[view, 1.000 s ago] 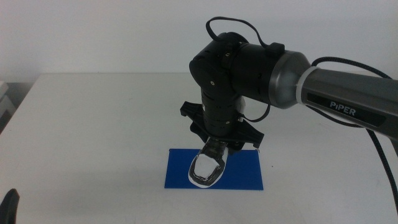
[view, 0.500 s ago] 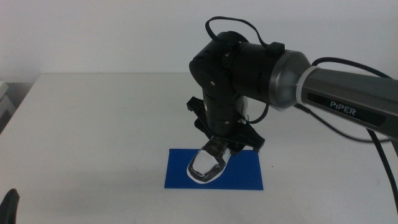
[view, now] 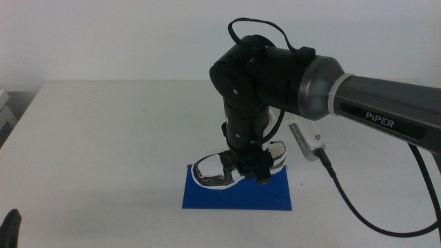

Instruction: Use one arm to grab the shoe from the table and place it on the mat.

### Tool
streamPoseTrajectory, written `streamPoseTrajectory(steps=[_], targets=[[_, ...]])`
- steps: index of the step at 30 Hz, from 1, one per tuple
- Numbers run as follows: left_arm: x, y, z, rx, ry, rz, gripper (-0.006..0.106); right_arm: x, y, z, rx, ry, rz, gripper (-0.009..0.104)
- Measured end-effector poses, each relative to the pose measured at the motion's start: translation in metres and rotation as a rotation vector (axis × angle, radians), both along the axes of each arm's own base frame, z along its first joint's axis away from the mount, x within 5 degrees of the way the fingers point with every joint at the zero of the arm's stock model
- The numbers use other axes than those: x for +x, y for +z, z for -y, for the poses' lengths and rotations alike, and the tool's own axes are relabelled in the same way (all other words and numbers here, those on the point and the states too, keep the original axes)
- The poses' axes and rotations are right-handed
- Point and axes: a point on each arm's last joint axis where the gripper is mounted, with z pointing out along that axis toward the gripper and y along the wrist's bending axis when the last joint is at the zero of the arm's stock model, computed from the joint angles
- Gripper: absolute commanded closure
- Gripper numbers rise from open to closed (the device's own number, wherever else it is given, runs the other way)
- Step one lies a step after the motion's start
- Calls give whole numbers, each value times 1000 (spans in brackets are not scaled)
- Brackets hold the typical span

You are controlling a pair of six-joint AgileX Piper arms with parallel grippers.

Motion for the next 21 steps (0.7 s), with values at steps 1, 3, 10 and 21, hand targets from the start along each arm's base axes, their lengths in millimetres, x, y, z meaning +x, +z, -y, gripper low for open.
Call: streamPoseTrajectory(steps=[1, 3, 10, 21], targets=[[0, 0, 0, 0, 0, 0, 7, -1, 0, -1, 9, -4, -8, 99], [0, 0, 0, 0, 0, 0, 7, -2, -1, -2, 28, -9, -26, 99], [0, 0, 0, 0, 0, 0, 7, -3, -14, -9, 63, -21, -83, 99], [0, 0, 0, 0, 0, 0, 7, 3, -36, -13, 79, -49, -143, 99]])
